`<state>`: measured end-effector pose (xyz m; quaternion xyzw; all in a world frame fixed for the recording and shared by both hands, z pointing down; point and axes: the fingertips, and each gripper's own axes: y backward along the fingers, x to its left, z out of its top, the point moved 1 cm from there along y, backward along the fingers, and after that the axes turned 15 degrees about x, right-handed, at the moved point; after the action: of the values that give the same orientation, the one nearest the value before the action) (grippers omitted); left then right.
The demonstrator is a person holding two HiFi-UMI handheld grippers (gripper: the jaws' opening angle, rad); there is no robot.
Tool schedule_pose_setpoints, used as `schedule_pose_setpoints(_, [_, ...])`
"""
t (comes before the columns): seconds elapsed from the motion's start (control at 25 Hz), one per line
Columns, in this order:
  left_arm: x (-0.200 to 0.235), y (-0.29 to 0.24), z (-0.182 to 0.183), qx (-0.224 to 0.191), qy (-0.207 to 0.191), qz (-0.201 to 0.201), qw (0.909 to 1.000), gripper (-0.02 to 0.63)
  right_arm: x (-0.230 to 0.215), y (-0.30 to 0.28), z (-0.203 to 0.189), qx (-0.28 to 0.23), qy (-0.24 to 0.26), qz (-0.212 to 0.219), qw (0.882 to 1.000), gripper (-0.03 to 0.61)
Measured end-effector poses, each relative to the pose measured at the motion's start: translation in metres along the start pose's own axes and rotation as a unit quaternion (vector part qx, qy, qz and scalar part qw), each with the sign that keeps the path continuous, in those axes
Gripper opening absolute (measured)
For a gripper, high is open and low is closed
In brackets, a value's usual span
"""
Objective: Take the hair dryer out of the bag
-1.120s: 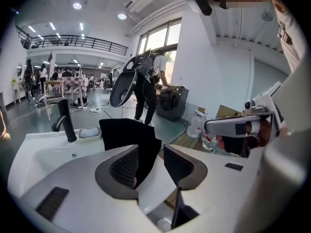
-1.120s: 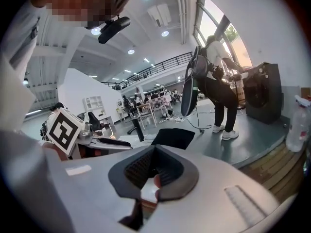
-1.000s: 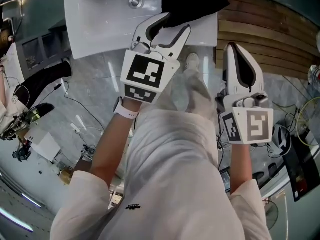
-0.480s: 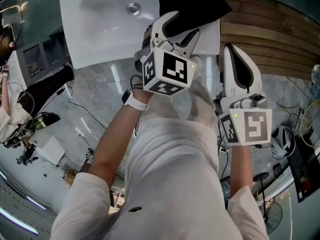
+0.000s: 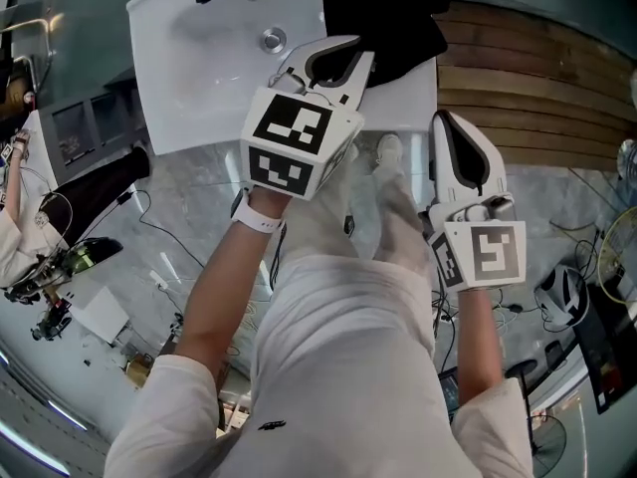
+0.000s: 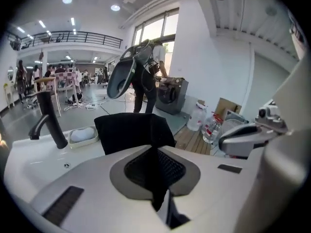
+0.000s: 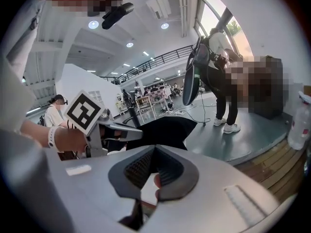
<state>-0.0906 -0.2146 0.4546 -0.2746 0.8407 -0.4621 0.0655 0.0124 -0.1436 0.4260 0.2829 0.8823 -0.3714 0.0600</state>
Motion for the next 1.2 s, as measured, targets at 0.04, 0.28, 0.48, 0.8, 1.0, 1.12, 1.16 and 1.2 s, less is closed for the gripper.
schedule_pose_setpoints(0.04, [0.001,0.002,0.004,-0.003,0.007,-0.008,0.9999,0.018,0.002,-0.002,0.000,0.000,0.001,0.001,1.000,0.011])
schedule_pose_setpoints(0.28, [0.006,0.000,0.015,-0.003,0.014,-0.025,0.9996,0.018,0.005,-0.021,-0.009,0.025,-0.005,-0.002,1.000,0.012])
schedule_pose_setpoints(0.48, [0.013,0.004,0.027,-0.014,0.026,-0.034,0.9990,0.018,0.012,-0.037,-0.006,0.037,-0.010,0.015,0.999,0.114])
schedule_pose_setpoints(0.8, [0.022,-0.004,0.048,0.006,-0.002,-0.041,0.9991,0.018,0.015,-0.054,0.016,0.034,-0.012,0.027,0.999,0.173])
schedule_pose_setpoints(1.0, [0.035,-0.007,0.051,0.014,-0.010,-0.033,0.9993,0.018,0.015,-0.073,0.021,0.047,-0.020,0.036,0.998,0.233])
schedule_pose_setpoints(1.12, [0.041,-0.010,0.053,0.013,-0.014,-0.028,0.9994,0.018,0.009,-0.086,0.023,0.052,-0.024,0.038,0.998,0.235])
schedule_pose_setpoints(1.16, [0.042,-0.011,0.054,0.013,-0.017,-0.027,0.9994,0.018,0.007,-0.090,0.024,0.054,-0.025,0.039,0.997,0.235])
schedule_pose_setpoints(1.2, [0.043,-0.012,0.054,0.013,-0.020,-0.024,0.9994,0.018,0.005,-0.095,0.024,0.056,-0.026,0.040,0.997,0.235])
